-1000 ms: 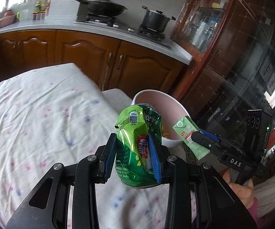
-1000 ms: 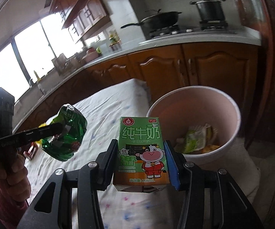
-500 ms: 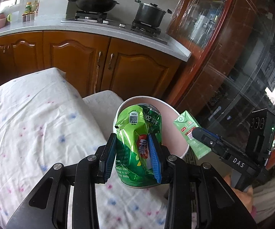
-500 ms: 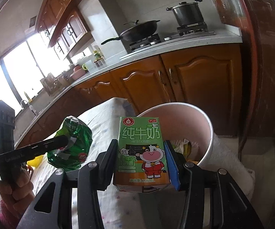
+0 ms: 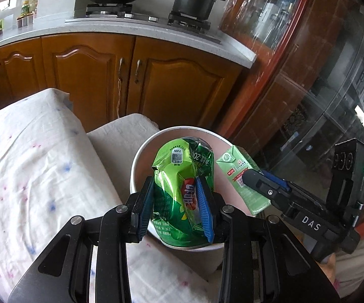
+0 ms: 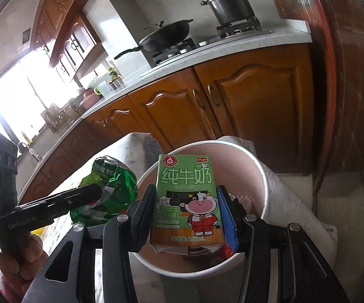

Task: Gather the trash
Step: 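Carry the green can and milk carton over the pink bucket, then open both grippers to drop the can and carton into the bucket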

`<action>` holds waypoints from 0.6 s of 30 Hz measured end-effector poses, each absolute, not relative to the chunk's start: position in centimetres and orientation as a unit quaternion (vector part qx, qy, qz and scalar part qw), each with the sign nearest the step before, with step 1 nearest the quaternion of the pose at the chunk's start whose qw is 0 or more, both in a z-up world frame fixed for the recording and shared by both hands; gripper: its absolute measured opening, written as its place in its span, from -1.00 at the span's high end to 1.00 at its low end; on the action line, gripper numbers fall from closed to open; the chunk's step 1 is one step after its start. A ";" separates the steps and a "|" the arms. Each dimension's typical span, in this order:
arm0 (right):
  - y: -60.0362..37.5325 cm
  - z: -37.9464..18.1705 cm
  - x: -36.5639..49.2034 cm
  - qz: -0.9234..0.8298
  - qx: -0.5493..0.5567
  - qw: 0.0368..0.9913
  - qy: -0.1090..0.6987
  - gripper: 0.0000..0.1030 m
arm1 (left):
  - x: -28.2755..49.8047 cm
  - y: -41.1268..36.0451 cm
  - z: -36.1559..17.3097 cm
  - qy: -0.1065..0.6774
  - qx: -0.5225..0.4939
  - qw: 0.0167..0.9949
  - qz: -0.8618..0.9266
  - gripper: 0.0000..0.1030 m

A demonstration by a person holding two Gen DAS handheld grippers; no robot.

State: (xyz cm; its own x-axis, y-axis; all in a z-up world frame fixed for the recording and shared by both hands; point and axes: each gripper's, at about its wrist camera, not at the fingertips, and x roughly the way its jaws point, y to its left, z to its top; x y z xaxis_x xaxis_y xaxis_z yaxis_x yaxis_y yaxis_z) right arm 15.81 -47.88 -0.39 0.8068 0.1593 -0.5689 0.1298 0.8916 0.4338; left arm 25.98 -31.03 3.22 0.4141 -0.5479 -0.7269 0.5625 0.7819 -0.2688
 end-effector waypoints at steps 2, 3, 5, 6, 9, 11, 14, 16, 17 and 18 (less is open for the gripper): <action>-48.3 -0.7 16.1 0.005 0.235 0.920 0.315 0.06 | 26.1 -31.4 2.9 0.433 0.011 0.839 -0.330 0.39; -48.4 -0.9 16.2 0.004 0.236 0.919 0.316 0.06 | 26.2 -31.7 2.7 0.434 0.013 0.838 -0.329 0.39; -48.8 -1.1 16.5 0.002 0.237 0.917 0.320 0.06 | 26.3 -32.1 2.4 0.439 0.018 0.837 -0.327 0.39; -48.8 -1.3 16.5 0.002 0.237 0.916 0.322 0.06 | 26.4 -32.3 2.1 0.442 0.019 0.835 -0.327 0.39; -48.9 -1.7 16.8 0.001 0.235 0.914 0.330 0.06 | 26.6 -32.9 1.7 0.448 0.022 0.832 -0.326 0.38; -48.9 -1.8 16.9 0.001 0.234 0.913 0.334 0.06 | 26.8 -33.2 1.4 0.453 0.024 0.830 -0.324 0.38; -49.1 -2.0 17.2 0.001 0.237 0.911 0.337 0.04 | 27.0 -33.6 1.1 0.461 0.028 0.825 -0.326 0.37; -49.3 -2.1 17.3 0.003 0.243 0.909 0.337 0.01 | 27.0 -33.9 1.1 0.463 0.032 0.823 -0.327 0.35; -49.3 -2.2 17.3 0.004 0.244 0.909 0.338 0.00 | 27.0 -34.0 1.2 0.463 0.033 0.823 -0.328 0.31; -49.4 -2.1 17.2 0.005 0.246 0.909 0.337 0.00 | 26.9 -34.0 1.2 0.461 0.034 0.824 -0.328 0.25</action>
State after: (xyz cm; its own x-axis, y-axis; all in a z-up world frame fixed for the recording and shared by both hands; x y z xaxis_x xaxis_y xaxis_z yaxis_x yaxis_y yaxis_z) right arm 17.24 -49.37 -2.12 0.7732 0.1742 -0.6097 0.1566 0.8793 0.4499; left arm 26.91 -34.00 1.20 0.3592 -0.5084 -0.7826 0.5720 0.7826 -0.2458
